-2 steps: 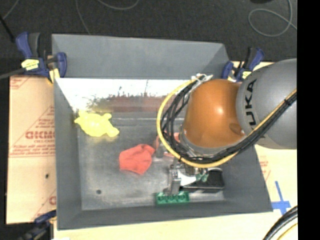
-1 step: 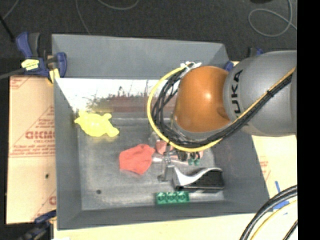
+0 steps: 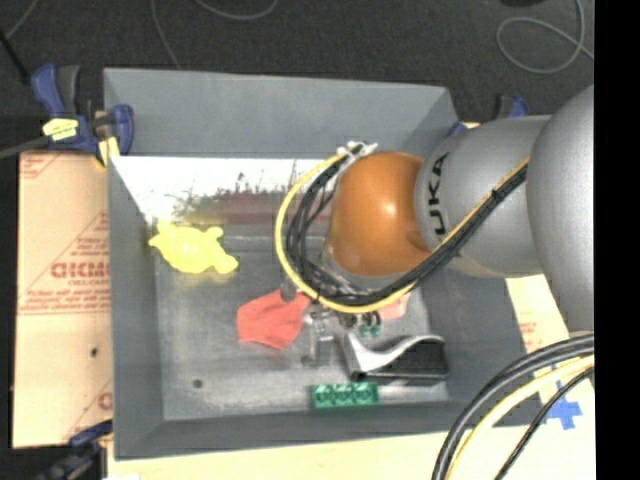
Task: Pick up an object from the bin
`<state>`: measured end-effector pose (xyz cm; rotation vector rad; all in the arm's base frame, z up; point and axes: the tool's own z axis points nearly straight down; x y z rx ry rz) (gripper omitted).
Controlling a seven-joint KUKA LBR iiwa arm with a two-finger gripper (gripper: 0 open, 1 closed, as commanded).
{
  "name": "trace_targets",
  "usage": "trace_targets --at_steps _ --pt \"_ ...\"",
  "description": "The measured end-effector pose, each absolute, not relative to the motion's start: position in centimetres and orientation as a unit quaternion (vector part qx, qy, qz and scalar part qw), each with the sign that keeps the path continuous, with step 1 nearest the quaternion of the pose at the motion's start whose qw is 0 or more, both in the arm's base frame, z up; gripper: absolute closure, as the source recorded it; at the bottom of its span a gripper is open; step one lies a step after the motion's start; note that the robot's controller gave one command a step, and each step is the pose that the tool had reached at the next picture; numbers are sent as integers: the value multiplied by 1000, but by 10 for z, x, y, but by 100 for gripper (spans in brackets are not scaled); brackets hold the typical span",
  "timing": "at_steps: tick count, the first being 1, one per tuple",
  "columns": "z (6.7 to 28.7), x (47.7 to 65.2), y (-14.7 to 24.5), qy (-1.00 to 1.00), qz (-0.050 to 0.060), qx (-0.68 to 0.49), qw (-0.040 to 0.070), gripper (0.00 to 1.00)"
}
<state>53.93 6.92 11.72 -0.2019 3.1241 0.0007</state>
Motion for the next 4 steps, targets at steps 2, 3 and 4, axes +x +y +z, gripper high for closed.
trace_targets --at_steps 2,3,4 --pt "73 536 79 1000 1 23 3 100" --pt "119 540 91 1000 0 29 -1 100" --pt "149 531 110 1000 1 21 7 100"
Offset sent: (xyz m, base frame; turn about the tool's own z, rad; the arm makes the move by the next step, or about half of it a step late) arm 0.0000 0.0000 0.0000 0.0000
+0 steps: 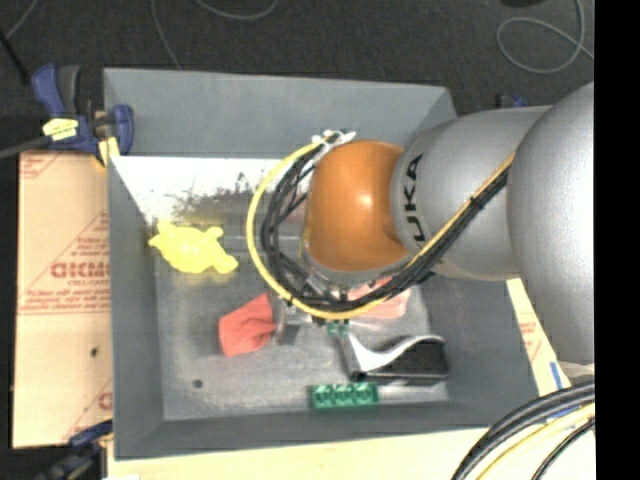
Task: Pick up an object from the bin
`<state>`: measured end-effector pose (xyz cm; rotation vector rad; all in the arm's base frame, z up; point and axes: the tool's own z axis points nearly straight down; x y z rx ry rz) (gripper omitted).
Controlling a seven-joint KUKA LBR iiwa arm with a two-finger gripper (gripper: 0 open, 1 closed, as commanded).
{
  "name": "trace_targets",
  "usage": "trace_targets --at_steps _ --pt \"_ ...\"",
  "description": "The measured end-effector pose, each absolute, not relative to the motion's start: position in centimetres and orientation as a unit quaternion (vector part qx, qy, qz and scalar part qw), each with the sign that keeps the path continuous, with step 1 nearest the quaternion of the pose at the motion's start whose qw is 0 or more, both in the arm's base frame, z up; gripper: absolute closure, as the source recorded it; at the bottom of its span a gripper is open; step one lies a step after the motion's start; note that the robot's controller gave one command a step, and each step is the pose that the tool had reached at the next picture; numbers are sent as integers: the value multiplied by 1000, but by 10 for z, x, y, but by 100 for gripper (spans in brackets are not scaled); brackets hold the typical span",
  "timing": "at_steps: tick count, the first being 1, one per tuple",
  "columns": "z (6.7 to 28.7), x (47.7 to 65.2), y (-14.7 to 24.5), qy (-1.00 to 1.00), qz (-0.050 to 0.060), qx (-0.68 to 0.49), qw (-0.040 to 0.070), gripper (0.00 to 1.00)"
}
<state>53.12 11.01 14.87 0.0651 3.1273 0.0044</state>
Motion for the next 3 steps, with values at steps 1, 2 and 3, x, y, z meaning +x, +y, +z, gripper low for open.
trace_targets --at_steps 1,2,3 --pt "101 554 144 1000 1 -25 7 100" --pt "112 548 147 999 0 -34 -3 100" --pt "133 557 180 998 2 -62 14 100"
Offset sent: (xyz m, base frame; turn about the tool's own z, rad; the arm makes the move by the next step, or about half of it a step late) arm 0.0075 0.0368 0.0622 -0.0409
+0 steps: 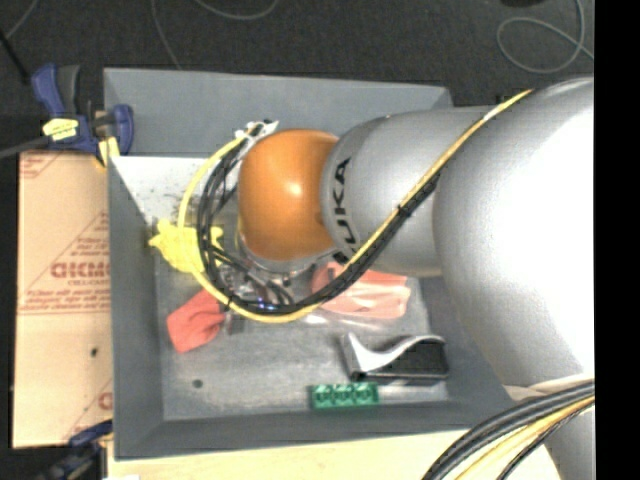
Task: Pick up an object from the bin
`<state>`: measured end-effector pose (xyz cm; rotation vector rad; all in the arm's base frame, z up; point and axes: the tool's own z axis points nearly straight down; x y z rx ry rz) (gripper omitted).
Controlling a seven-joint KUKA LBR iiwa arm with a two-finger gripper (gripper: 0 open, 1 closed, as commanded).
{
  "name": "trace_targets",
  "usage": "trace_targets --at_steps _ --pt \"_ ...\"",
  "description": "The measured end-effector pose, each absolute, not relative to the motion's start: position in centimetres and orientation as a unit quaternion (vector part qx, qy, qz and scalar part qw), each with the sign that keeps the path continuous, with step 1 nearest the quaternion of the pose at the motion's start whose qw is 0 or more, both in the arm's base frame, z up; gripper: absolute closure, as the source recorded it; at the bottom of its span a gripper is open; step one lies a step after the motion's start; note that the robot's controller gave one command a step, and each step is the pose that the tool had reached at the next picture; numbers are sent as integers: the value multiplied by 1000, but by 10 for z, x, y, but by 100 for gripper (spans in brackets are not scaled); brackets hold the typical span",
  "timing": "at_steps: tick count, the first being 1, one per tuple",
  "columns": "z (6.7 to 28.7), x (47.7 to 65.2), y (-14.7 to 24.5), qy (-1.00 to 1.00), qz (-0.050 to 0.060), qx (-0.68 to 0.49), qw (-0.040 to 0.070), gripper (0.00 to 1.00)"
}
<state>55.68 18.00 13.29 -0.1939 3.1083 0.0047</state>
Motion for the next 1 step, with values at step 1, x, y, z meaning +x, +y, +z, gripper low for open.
trace_targets --at_steps 1 --pt "303 560 171 993 0 -114 -1 100"
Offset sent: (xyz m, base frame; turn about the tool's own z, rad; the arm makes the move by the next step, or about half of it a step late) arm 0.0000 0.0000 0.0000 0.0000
